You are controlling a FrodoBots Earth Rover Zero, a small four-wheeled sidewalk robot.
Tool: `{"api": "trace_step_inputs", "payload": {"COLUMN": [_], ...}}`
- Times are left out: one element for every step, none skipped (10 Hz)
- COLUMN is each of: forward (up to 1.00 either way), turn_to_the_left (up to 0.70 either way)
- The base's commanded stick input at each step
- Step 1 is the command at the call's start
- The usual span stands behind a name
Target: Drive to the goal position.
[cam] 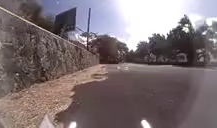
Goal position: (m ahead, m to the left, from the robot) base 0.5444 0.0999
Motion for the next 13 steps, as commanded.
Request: {"api": "trace_step_inputs", "payload": {"forward": [0.5, 0.5, 0.5, 0.5, 0.5, 0.5, 0.5, 0.5, 0.5, 0.5, 0.5, 0.5, 0.5], "turn_to_the_left": [0.0, 0.0, 0.0, 0.0, 0.0, 0.0, 0.0, 0.0, 0.0, 0.0, 0.0, 0.0, 0.0]}}
